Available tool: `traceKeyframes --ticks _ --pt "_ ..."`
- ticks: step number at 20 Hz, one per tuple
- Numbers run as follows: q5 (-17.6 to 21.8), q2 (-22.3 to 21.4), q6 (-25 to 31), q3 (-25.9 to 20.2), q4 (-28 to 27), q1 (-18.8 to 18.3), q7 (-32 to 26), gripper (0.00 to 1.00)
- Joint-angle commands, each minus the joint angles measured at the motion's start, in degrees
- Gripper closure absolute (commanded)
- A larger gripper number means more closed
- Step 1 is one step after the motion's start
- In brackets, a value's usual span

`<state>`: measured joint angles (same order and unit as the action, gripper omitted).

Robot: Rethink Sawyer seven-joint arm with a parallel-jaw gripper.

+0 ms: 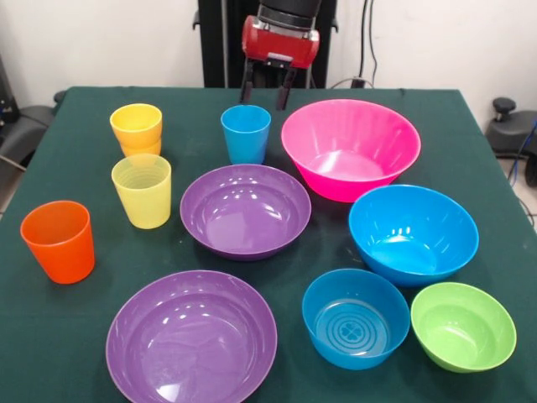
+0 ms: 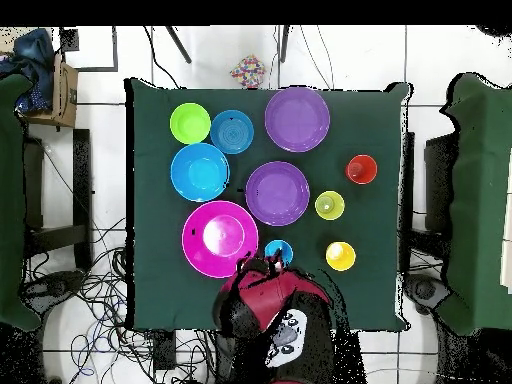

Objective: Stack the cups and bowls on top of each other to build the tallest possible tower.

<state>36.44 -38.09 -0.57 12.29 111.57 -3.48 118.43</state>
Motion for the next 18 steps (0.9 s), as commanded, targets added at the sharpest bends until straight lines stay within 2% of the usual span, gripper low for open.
traceKeyframes --ticks 1,7,14,16,18 --pt "3.74 0.56 -1.31 -3.18 -4.96 -0.75 0.33 0.00" --pt "2.38 2.64 -0.56 -2.57 -4.87 -1.09 1.70 0.00" --pt "-2.12 9.43 4.46 -7.08 -3.52 -6.92 3.78 0.00" --pt "-3.18 10.63 4.68 -7.06 -3.29 -7.21 4.52 0.00" --pt "-5.52 11.40 7.61 -7.51 -2.60 -8.15 4.91 0.00"
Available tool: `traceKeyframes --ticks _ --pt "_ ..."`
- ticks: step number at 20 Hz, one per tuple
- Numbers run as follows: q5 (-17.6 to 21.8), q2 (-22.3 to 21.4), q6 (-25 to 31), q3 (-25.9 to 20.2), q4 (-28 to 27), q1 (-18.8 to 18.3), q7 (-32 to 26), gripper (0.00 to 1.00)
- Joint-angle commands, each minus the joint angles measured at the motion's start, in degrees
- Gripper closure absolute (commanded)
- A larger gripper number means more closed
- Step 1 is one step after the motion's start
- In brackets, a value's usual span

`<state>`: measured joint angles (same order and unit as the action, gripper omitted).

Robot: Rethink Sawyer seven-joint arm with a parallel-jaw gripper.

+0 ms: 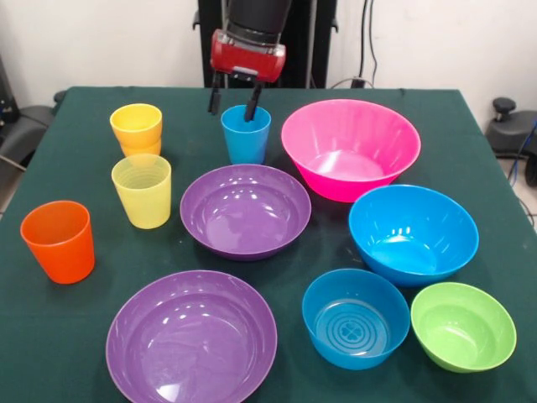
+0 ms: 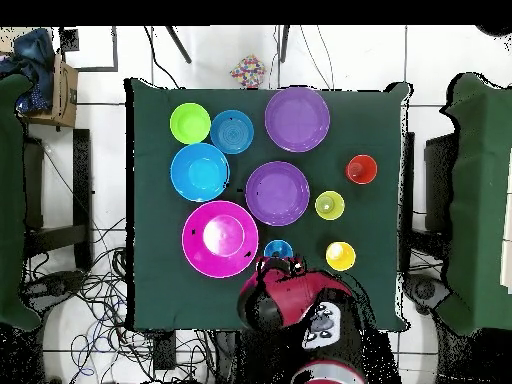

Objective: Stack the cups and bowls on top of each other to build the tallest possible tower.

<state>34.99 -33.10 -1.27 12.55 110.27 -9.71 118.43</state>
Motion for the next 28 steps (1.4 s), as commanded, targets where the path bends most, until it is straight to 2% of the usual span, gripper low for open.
traceKeyframes --ticks 1,3,6,16,26,28 --pt "-4.61 6.70 8.98 -7.99 -1.08 -2.29 4.86 0.00" --pt "-6.02 6.88 11.67 -9.16 -0.61 -3.94 4.10 0.00" --pt "-6.66 6.56 13.55 -8.85 -0.72 -4.47 2.98 0.00" --pt "-5.26 6.10 16.54 -9.93 -3.22 -7.15 -0.34 0.00" --pt "-0.19 5.94 12.43 -12.94 -3.77 -9.41 -3.42 0.00" --pt "-0.35 6.04 13.10 -12.75 -3.70 -9.29 -3.12 0.00"
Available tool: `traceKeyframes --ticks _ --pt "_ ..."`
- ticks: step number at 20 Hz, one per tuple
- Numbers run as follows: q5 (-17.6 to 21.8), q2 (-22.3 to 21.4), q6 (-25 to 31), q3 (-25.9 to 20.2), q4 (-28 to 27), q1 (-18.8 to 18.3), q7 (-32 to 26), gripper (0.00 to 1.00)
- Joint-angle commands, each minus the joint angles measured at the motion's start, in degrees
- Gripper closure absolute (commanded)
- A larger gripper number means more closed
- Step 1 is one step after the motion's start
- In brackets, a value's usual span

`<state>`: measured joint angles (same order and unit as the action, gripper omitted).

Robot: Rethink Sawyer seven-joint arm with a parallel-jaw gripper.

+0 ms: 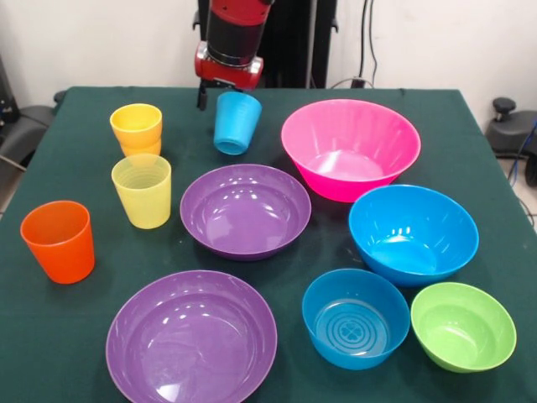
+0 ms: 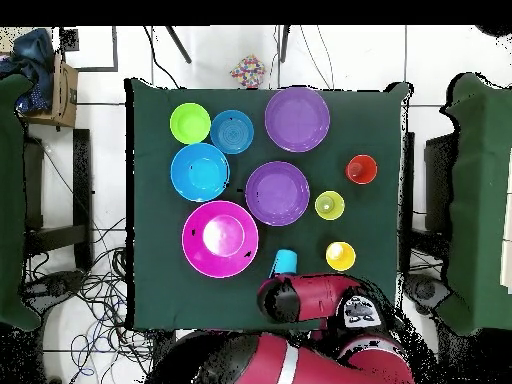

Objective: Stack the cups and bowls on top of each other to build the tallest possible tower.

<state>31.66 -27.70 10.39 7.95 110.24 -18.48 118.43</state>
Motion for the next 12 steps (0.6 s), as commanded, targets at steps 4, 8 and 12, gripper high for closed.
traceKeyframes --ticks 4,8,12 --pt "3.07 0.44 1.39 -7.87 -2.64 -0.29 -2.31 0.00" --pt "2.92 0.41 0.79 -6.36 -1.92 1.16 -0.72 0.00" --pt "3.15 1.00 -1.13 -6.01 -2.81 1.64 0.06 0.00"
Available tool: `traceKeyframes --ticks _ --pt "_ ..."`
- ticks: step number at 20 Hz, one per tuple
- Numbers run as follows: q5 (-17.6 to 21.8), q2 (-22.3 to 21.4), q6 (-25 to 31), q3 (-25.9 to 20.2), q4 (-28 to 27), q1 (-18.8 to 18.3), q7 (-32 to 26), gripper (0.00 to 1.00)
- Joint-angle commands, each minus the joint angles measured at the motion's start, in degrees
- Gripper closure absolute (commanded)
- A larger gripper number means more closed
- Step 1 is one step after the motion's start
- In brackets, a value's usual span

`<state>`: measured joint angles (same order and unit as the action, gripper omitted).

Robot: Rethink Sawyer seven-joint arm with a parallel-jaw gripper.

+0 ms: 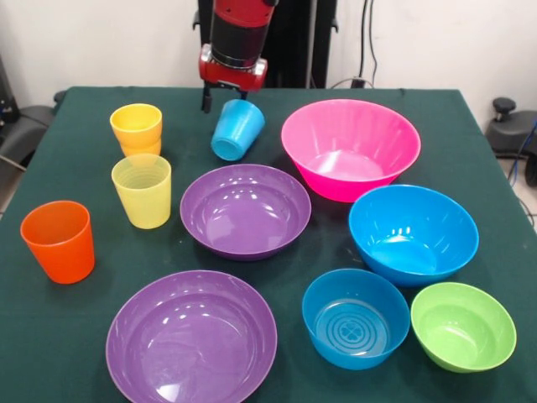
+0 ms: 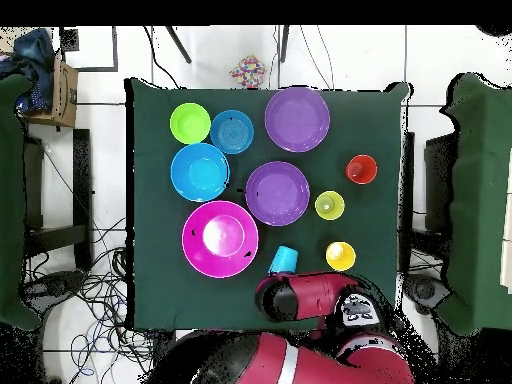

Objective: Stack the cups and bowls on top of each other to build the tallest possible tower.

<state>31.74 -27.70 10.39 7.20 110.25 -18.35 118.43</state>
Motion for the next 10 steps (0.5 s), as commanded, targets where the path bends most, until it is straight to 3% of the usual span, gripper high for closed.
traceKeyframes --ticks 1,3,10 --pt "3.02 0.84 -1.57 -4.92 -2.76 1.80 0.47 0.00" --pt "3.17 0.79 -3.31 -4.06 -2.61 2.55 1.49 0.00" --pt "2.93 0.62 -0.25 -6.06 -2.22 0.91 -0.56 0.00"
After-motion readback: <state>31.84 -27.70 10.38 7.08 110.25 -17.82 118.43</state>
